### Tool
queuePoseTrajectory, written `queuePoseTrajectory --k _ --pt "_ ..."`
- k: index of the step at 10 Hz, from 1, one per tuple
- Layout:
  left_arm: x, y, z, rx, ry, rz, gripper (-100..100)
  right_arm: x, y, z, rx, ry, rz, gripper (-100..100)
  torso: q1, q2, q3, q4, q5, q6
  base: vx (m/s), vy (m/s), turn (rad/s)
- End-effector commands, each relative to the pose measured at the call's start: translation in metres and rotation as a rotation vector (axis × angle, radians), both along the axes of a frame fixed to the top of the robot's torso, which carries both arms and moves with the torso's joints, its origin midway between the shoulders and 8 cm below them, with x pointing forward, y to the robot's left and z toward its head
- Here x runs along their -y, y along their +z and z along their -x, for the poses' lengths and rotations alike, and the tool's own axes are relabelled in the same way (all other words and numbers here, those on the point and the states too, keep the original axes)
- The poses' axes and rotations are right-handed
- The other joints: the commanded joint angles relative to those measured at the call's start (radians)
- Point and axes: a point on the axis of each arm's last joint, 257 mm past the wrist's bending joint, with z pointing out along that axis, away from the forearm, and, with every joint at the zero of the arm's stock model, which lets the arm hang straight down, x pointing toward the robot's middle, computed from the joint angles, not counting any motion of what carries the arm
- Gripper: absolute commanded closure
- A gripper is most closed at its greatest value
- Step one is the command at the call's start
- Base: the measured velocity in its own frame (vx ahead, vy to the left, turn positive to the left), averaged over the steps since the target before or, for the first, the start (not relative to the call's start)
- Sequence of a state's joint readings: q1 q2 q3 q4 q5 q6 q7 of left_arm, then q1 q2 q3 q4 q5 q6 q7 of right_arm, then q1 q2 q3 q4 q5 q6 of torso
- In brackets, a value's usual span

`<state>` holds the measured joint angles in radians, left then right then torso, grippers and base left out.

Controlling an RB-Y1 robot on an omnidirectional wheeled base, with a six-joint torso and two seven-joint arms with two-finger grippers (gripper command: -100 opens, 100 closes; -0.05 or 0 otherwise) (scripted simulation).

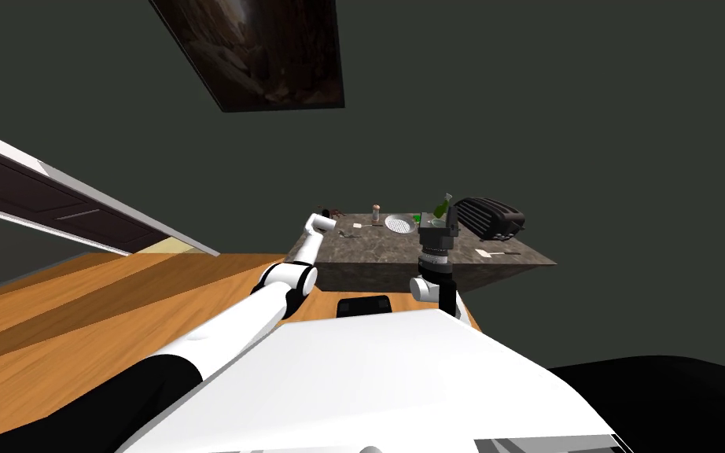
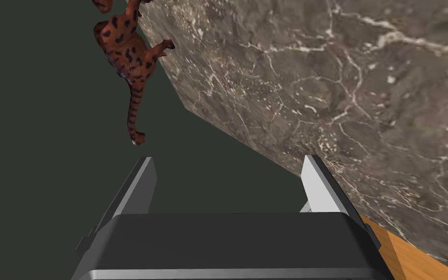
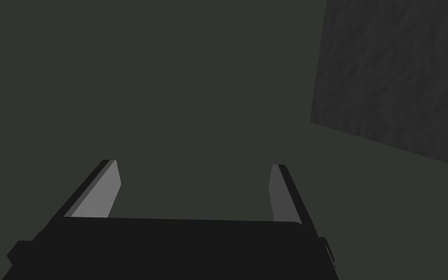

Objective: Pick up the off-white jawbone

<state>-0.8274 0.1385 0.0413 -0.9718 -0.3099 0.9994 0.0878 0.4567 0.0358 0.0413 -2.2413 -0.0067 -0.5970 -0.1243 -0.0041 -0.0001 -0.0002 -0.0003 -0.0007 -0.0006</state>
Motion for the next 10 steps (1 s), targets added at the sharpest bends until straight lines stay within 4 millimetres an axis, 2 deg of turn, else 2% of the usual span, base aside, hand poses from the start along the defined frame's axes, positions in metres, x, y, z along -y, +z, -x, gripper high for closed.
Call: queuePoseTrajectory --k 1,10 --pt "-0.003 -0.008 0.006 -0.043 0.021 0.000 -100 0.000 0.000 0.000 0.000 0.000 0.000 0 0.000 0.000 0.000 0.000 0.000 0.000 0.005 -0.043 -0.044" --pt "-0.005 -0.042 0.046 -0.295 0.130 0.025 -100 0.000 0.000 0.000 0.000 0.000 0.000 0 -0.001 -0.001 -0.001 0.000 0.000 0.000 0.015 -0.053 -0.060"
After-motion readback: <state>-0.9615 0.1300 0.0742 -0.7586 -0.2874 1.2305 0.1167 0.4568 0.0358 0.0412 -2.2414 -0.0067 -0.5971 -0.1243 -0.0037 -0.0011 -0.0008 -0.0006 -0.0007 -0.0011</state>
